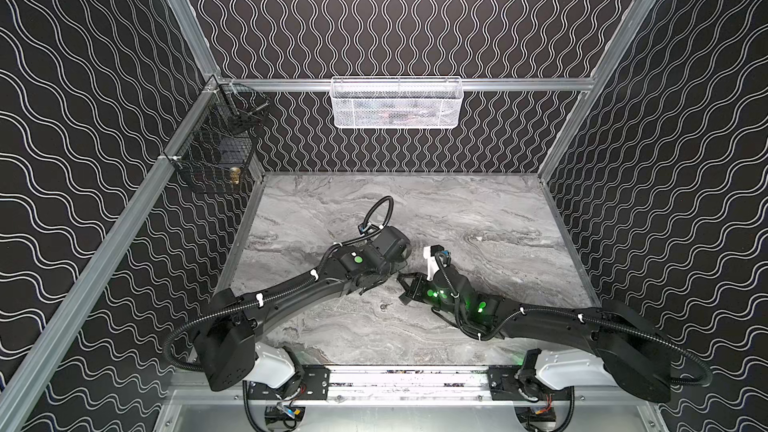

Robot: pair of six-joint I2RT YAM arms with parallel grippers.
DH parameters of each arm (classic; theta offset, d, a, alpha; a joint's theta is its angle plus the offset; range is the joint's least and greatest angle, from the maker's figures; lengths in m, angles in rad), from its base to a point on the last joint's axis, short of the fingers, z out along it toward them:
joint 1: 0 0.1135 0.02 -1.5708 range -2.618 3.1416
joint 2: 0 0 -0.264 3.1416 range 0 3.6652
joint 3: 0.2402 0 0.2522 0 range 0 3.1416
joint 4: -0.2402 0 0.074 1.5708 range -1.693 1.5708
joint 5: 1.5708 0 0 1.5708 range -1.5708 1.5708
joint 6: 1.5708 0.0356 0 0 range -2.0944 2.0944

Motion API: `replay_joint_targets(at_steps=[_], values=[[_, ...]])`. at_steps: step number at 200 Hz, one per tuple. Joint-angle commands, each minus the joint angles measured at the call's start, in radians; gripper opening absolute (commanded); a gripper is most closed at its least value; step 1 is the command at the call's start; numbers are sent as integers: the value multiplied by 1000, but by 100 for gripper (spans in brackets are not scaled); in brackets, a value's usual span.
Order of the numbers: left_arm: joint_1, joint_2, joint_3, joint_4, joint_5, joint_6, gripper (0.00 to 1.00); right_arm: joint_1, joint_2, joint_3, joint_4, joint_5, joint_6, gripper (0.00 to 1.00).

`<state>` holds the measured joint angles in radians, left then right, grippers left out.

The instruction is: Unlock with the key

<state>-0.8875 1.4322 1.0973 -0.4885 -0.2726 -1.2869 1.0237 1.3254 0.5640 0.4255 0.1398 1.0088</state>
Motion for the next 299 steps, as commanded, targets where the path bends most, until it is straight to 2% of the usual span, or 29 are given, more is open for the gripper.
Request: replay_joint_targets(at_steps=[1,40,91,158,211,263,299], values=[[0,-6,-5,17,2,-12,12,-1,6,14,41,9,2,0],[-1,-16,-7,-1,-4,-4,12,-29,-16,-12,87,-4,4,0],[-1,-15,-13,3,-2,-12,11,-39,-34,44,-32,18,-27,0],[-2,-18,-23,20,16,-45,10,-31,24,72,30,-42,-29,0],[-14,-20,-24,-15,-1,-34,10,-48,-29,60,16,-31,-40,0],[-14,-44,-49,-9,-4,-71,11,-57,-74,93,-105,-20,-69,0],[-14,-66,-66,18,3,-119,11,-40,-41,70,-41,-36,-44,0]])
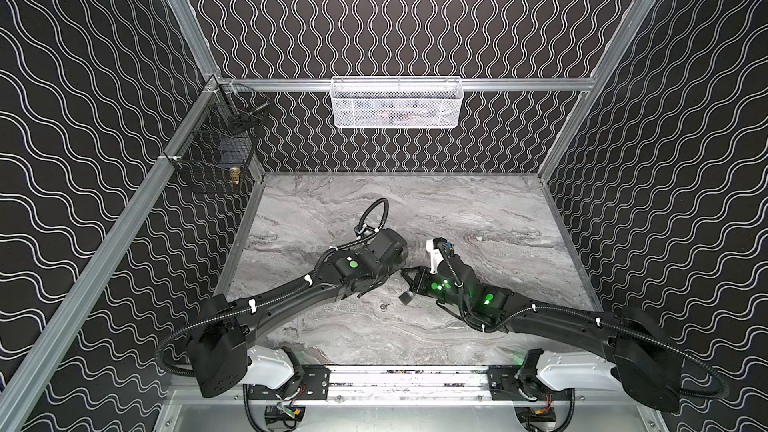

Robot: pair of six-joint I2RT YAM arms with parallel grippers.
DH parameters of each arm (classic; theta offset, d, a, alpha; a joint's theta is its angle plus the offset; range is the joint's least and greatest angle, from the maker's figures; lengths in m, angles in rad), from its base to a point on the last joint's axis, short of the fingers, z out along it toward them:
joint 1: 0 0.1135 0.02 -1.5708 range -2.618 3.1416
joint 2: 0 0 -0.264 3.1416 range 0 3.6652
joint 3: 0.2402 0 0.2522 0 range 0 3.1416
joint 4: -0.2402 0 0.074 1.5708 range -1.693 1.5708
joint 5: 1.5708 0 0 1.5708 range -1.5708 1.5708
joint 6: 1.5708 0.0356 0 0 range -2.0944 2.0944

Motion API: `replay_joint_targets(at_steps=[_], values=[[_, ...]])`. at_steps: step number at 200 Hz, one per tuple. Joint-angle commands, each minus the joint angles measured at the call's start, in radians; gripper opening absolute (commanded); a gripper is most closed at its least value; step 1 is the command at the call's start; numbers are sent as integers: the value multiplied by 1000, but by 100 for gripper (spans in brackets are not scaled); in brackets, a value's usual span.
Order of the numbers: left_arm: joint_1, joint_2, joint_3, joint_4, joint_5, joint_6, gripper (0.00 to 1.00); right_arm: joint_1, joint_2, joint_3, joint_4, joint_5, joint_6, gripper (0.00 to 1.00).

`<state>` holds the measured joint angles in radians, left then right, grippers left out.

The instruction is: Unlock with the key

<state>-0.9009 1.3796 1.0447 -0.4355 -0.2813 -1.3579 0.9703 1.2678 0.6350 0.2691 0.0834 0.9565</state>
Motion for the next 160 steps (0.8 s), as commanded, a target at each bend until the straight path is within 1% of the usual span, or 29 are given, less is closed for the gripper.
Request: replay_joint_targets(at_steps=[1,26,50,76,101,133,160], values=[[-1,-14,-14,-34,10,-50,11,14,18,-1,116,22,8,0],[-1,-32,-12,-37,5,-82,11,44,50,18,108,52,12,0],[-1,-58,-30,-13,17,-118,10,66,67,21,126,112,5,0],[0,-67,-29,-23,32,-121,10,68,80,41,117,144,-24,0],[-1,-70,-48,8,62,-145,10,74,84,47,133,169,-49,0],[-1,-63,-37,6,69,-135,10,82,92,64,131,207,-84,0],[-1,-66,-47,29,108,-139,10,82,97,78,136,242,-134,0]])
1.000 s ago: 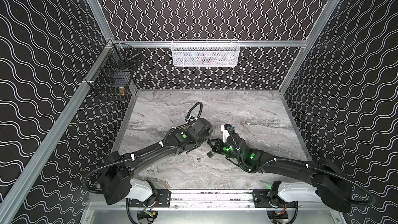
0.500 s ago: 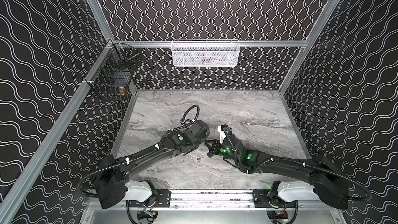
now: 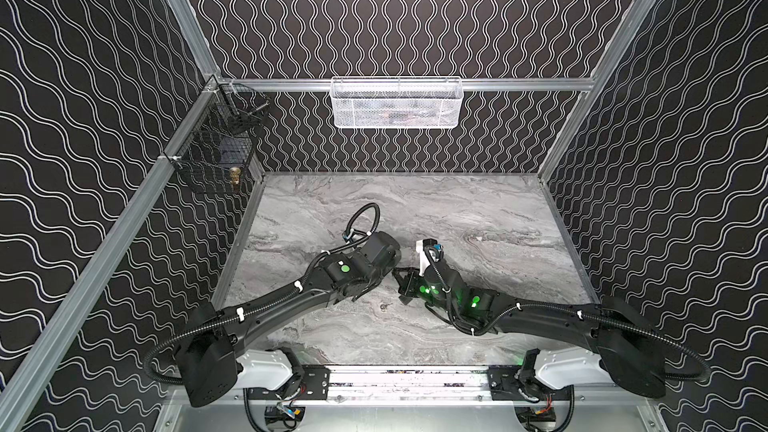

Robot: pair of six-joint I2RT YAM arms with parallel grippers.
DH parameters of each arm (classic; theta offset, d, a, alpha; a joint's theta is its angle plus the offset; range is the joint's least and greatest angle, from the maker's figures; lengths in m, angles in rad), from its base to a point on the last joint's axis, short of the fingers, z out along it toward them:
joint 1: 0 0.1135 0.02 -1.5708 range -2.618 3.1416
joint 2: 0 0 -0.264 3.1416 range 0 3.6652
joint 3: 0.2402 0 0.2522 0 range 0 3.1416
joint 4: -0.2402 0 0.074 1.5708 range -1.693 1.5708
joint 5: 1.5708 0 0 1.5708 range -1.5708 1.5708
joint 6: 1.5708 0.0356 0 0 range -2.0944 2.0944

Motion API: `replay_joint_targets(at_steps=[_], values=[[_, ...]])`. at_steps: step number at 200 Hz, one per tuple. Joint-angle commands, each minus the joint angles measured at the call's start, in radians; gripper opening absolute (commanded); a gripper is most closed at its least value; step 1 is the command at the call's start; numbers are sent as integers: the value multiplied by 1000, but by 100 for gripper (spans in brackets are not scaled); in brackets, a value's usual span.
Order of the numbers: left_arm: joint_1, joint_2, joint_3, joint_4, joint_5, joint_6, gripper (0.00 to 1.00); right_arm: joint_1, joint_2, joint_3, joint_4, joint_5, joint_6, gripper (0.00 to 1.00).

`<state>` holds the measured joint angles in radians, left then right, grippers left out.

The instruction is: Unlock with the key

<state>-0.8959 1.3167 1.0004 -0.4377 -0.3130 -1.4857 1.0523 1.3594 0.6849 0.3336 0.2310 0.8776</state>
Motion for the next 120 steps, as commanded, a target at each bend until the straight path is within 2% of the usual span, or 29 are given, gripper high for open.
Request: replay_joint_targets(at_steps=[1,48,96,120], values=[[-6,-3,-2,32,141,-10,10,0,5,28,73,97,-56,0],[-9,4,13,55,208,8,10,-1,20,42,155,95,-156,0],[-3,-7,32,24,161,36,10,-1,-4,16,149,71,-157,0],[13,-12,41,6,129,50,11,0,-26,3,147,28,-175,16]])
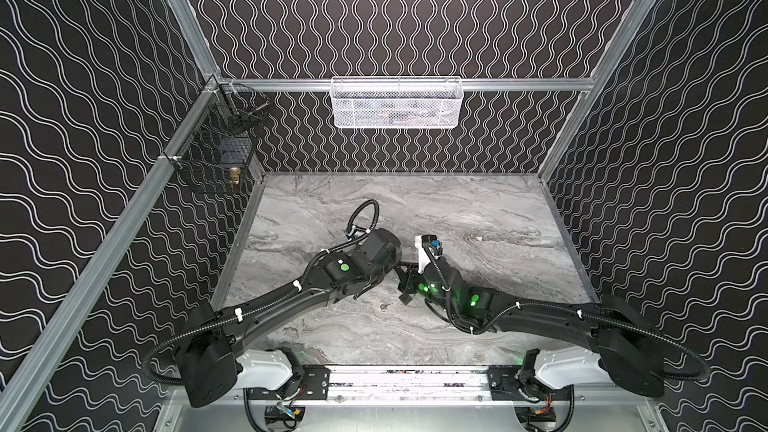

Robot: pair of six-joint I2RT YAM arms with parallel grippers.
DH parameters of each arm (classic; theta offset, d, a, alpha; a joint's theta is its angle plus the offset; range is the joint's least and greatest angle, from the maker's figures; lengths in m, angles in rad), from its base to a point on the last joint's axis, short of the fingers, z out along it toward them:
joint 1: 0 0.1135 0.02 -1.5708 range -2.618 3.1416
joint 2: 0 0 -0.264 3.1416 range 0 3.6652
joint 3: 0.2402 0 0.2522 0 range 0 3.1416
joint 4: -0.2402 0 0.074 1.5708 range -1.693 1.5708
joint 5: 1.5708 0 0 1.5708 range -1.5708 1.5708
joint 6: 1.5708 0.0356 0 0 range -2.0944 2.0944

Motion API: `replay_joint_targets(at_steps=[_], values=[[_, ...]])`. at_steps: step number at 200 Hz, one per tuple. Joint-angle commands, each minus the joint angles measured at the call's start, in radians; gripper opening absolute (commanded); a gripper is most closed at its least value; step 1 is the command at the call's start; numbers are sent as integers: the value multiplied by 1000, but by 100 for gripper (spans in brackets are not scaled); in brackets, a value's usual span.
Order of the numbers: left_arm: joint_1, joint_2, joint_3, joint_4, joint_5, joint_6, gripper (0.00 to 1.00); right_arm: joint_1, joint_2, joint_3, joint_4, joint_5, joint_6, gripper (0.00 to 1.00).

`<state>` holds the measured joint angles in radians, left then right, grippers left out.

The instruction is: Unlock with the key

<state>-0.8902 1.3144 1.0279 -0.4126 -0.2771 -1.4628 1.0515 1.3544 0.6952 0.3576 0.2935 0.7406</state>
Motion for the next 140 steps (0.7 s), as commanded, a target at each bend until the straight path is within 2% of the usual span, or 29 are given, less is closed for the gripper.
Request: replay_joint_targets(at_steps=[1,46,82,101,116,140], values=[[8,-10,14,-19,91,28,11,0,-21,-9,124,-37,-39,16],[34,-23,19,-40,48,44,11,1,-68,-60,161,-120,-62,28],[40,-27,32,-59,25,57,11,1,-104,-71,104,-108,-34,31],[40,-30,28,-55,18,56,11,-4,-122,-88,95,-82,40,34],[40,-31,30,-57,18,55,11,-7,-119,-68,81,-108,55,34],[40,-29,34,-58,15,58,11,-8,-95,6,-61,-88,78,31]])
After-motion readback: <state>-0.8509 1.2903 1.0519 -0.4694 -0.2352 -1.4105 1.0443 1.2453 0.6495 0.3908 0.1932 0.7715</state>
